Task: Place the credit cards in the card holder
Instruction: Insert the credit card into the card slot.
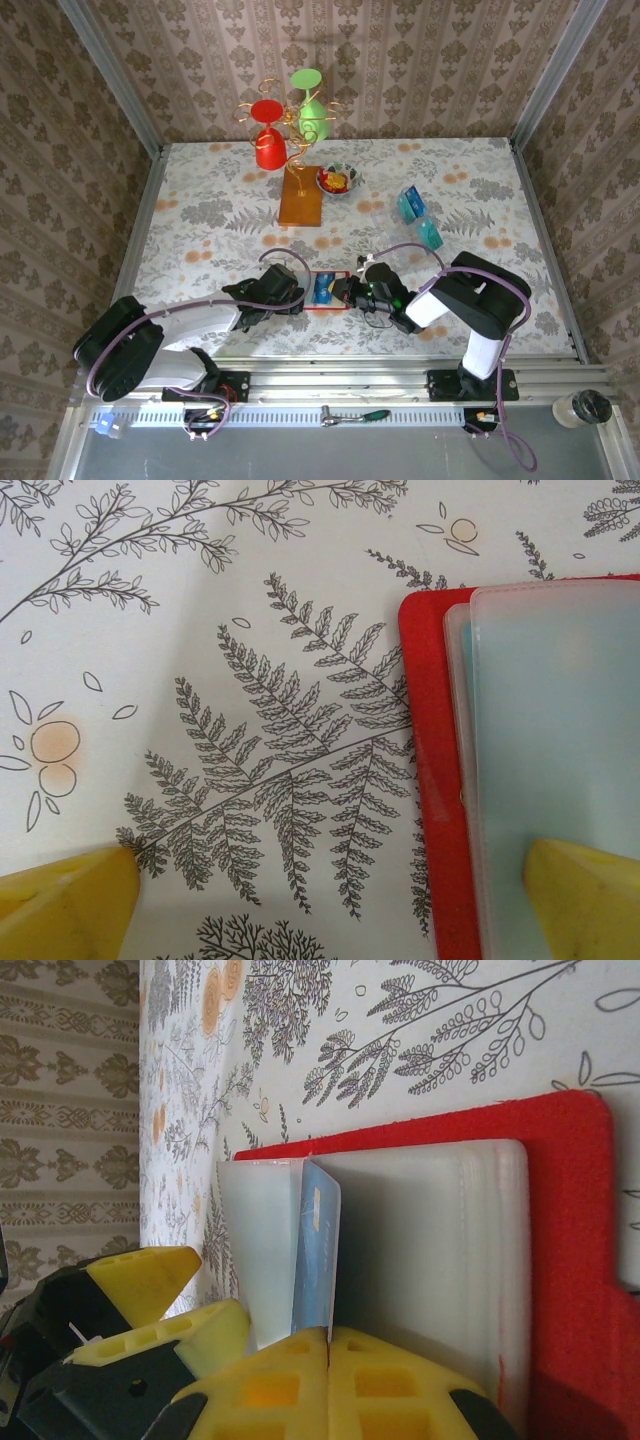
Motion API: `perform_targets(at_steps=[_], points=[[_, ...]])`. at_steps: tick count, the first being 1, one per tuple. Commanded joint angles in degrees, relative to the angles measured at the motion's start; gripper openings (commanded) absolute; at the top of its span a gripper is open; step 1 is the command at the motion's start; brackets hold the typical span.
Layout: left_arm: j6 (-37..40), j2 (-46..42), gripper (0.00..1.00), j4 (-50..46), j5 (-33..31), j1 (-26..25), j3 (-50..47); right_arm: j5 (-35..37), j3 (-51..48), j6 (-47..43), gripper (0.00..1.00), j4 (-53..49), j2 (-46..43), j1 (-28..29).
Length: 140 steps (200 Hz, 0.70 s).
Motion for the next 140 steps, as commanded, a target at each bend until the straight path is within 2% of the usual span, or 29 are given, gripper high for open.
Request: perform_targets(at_steps=[1,140], points=[[-0.6,0.5,1.00,-2.1,-0.8,-0.3,0.3,-0.8,-1.3,0.1,0.00,-1.8,0.7,0.6],[-0.7,0.2,1.00,-2.5,-0.9,-0.5,0.3,-2.2,-1.1,0.3,0.00,-2.4,1.8,1.1]])
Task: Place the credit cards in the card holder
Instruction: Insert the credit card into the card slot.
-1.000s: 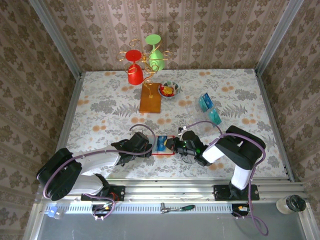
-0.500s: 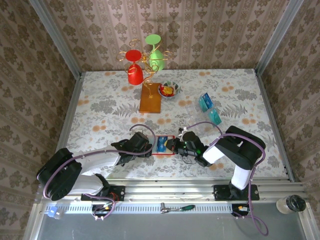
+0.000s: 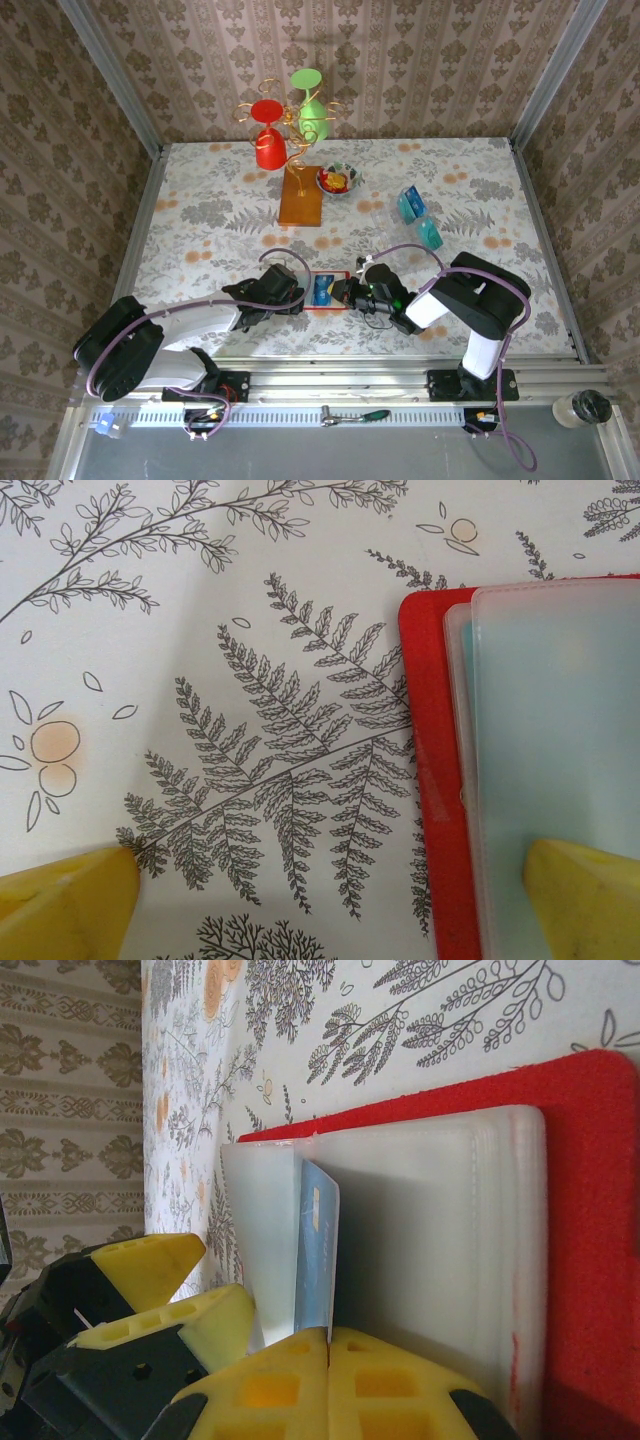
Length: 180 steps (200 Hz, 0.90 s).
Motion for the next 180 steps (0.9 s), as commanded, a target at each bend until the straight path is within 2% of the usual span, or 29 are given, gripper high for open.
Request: perform_targets(at_steps=[1,91,145,158,180], points=[[-0.7,0.2,1.00,-2.5,-0.9,-0.4,0.3,-0.9,-0.8,-0.3,0.00,-2.8,1.7,0.7],[-0.8,0.0,1.00,-2.7,-1.1,-0.7,0.2,-2.2,0.8,0.0,0.00,-3.2,3.8,0.7],[-0.8,-0.2,1.00,-2.8,-1.2,-0.6,0.3,-3.8,3.2,-0.9,0.00,-8.5,3.6,0.7],[-0.8,-0.4,1.00,-2.9,-1.3,-0.6,0.4,-4.3,4.0,-2.1,0.08,-11.3,2.4,0.3],[-0.8,-0.7,1.00,-3.0,-1.4,-0.6,0.2,-4.5,6.6,-5.5,0.30,-19.6,-1.3,-0.5]])
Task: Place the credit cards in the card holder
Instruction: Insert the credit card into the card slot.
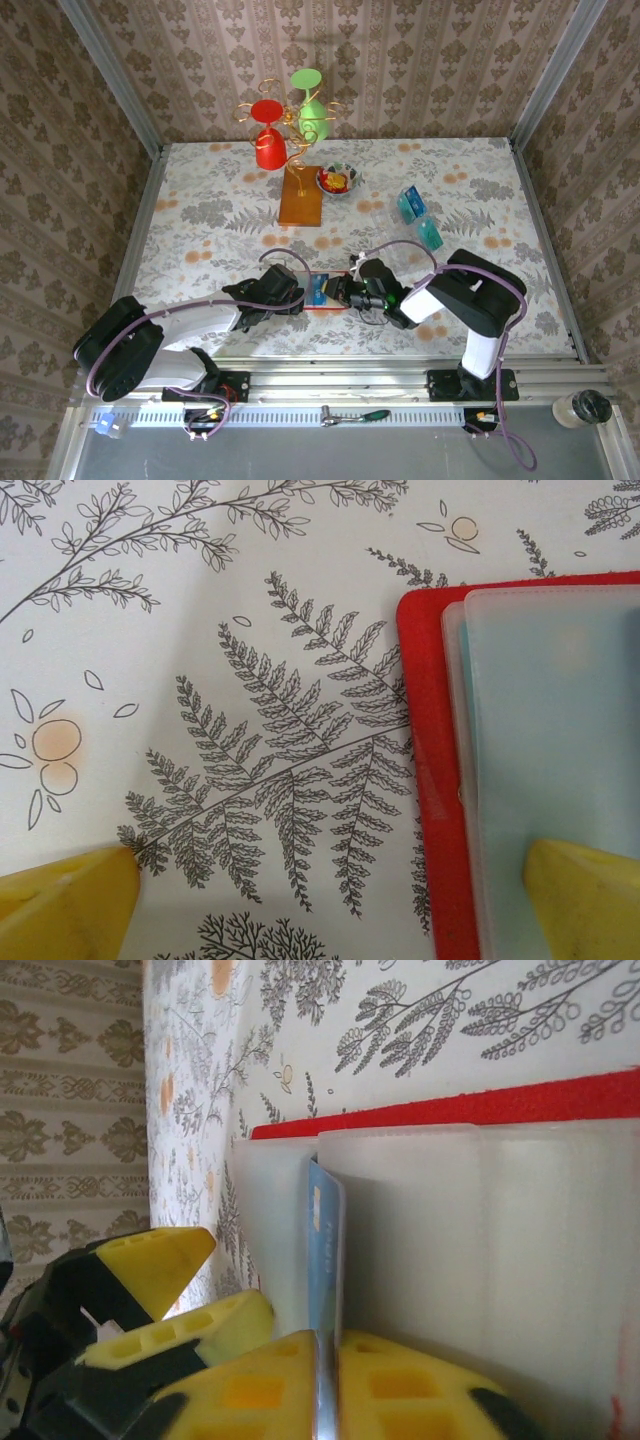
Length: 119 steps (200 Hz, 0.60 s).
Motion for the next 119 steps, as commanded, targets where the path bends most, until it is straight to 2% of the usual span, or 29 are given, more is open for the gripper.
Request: perform_targets(at_steps=[1,34,59,73,99,119], points=[[-0.8,-0.7,1.00,-2.9,-1.2,-0.5,0.3,-1.0,1.9,-4.9,0.30,-15.4,-2.2,-0.4],[-0.9,-0.9,1.00,-2.7,-1.2,-0.5,-0.2,-0.5,8.0,-12.4,0.49,-31.1,-8.2,-1.8],[-1.1,-1.2,1.00,-2.6,-1.3,-0.5,-0.5,1.0,12.3,-16.9,0.49,-40.4,-11.1,-2.6],[-1.1,-1.5,1.00,-2.7,-1.4,-0.5,-0.5,1.2,14.2,-18.5,0.42,-43.3,-11.3,-2.8],[-1.0,-2.1,1.00,-2.9,-1.5,-0.5,-0.6,0.2,17.6,-20.4,0.18,-46.4,-9.4,-2.7],[-1.0,-2.7,1.00,-3.1,-1.6,-0.5,-0.6,-0.6,19.0,-20.7,0.12,-46.8,-7.3,-2.6]])
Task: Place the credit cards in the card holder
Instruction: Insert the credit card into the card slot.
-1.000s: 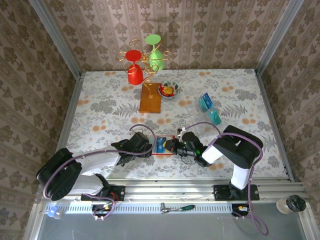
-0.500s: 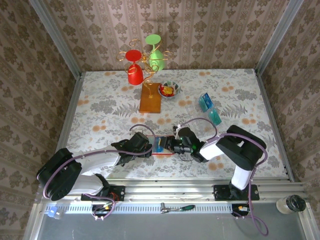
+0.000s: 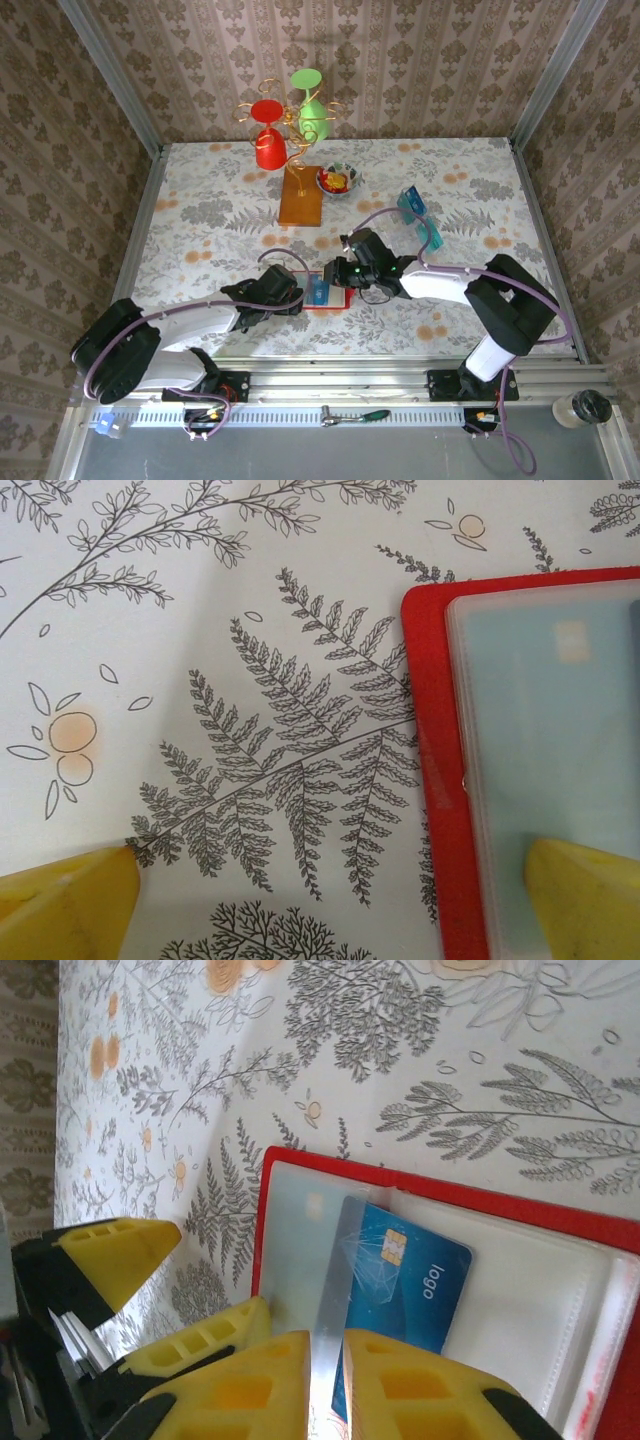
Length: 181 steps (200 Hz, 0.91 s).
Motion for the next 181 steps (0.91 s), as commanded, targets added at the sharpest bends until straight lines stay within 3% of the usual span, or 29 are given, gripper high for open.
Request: perform_targets(at_steps=[1,181], points=[[-0.9,-1.6,1.00,-1.8,-1.4,-0.5,-0.5,-0.4,2.2,-2.9,0.12,-5.4,2.6,0.0],[-0.7,-5.5,1.00,-2.8,-1.9,0.4,-0.8,-3.1,13.9,-3.1,0.08,-10.1,14.9,3.9]])
